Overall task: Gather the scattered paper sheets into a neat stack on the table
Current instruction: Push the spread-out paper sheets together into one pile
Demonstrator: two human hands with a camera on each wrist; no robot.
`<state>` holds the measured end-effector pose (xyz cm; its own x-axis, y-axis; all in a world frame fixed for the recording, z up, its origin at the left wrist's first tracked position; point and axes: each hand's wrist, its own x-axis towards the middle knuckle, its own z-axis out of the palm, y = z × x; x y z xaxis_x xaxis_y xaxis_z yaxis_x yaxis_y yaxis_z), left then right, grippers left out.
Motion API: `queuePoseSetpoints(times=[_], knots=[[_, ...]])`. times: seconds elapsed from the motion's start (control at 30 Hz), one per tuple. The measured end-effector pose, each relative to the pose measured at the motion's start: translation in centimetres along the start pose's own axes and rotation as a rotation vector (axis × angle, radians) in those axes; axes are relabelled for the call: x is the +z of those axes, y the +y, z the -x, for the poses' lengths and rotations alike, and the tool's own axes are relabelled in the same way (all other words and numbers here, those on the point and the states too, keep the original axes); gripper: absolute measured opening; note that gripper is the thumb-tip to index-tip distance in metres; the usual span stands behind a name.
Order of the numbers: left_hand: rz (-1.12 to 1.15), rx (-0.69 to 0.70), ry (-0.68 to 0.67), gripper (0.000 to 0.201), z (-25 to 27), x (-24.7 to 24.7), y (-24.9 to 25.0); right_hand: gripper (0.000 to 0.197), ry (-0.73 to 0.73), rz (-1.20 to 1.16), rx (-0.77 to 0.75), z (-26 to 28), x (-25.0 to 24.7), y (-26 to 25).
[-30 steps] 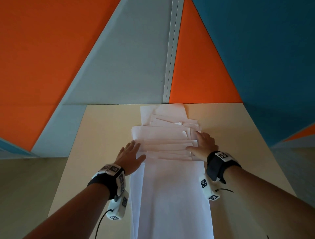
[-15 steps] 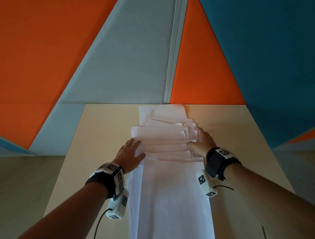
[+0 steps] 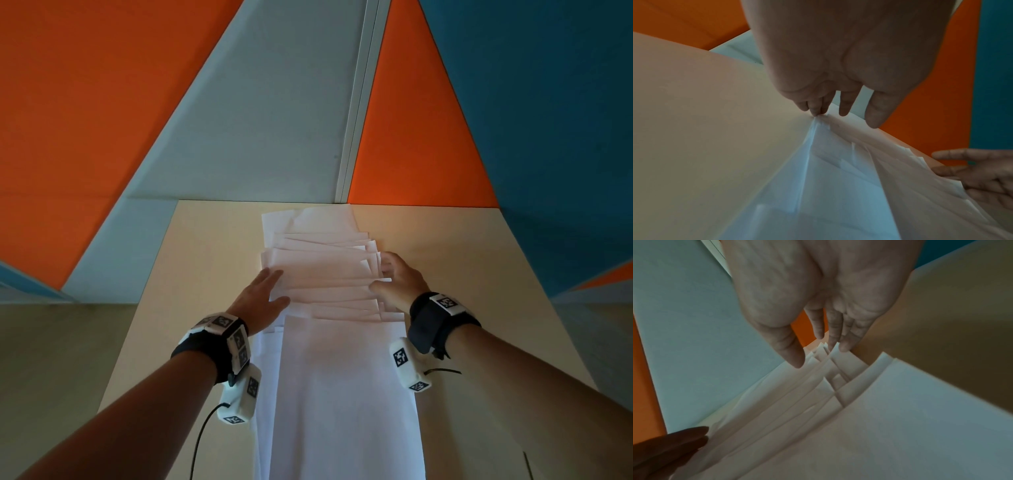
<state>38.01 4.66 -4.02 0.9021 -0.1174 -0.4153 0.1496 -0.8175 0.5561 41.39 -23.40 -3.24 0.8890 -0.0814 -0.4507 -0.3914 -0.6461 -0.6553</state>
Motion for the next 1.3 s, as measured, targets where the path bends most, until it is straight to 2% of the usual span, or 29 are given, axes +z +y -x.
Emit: queuePoseSetpoints(times=[0.13,0.2,0.23,0.3,0.4,0.5,0.63,0.83,0.93,1.13,1.3], knots=[[-0.017,-0.038,-0.022,0.065,0.7,-0.5,-0.3,0.075,0.0,0.036,0.011,0.7,-0.5,0.1],[-0.035,-0.066,0.046,0.061,1.5,-0.5,-0.8,0.073,0.017,0.112,0.071,1.6,-0.9,0.6],[-0.038,-0.083,0.089,0.058,2.1,-0.6,-1.1,0.067,0.033,0.142,0.112,2.1,-1.0,1.0],[-0.04,-0.134,0.131,0.052,3.8,-0.5,-1.8,0.044,0.073,0.183,0.181,3.2,-1.2,1.5],[-0.042,-0.206,0.082,0.043,7.2,0.6,-2.9,0.018,0.022,0.168,0.24,4.9,-1.4,2.9],[-0.005,-0.226,0.032,0.037,10.6,2.5,-3.2,0.009,-0.065,0.101,0.242,6.9,-1.1,4.1],[0.063,-0.247,0.071,0.04,11.7,4.0,-2.7,0.011,0.03,0.113,0.205,7.9,0.1,4.5],[0.045,-0.238,0.204,0.031,10.5,3.8,-2.0,0.04,0.188,0.058,0.177,9.2,1.5,5.1],[0.03,-0.213,0.246,0.035,12.2,4.1,-2.2,0.042,0.182,0.09,0.212,11.7,1.2,5.6],[-0.036,-0.203,0.056,0.038,17.8,7.1,-2.4,0.031,0.032,0.154,0.299,17.6,2.6,9.2],[-0.025,-0.218,0.034,0.052,19.2,9.1,-1.3,0.024,0.057,0.134,0.234,19.9,5.0,9.3]])
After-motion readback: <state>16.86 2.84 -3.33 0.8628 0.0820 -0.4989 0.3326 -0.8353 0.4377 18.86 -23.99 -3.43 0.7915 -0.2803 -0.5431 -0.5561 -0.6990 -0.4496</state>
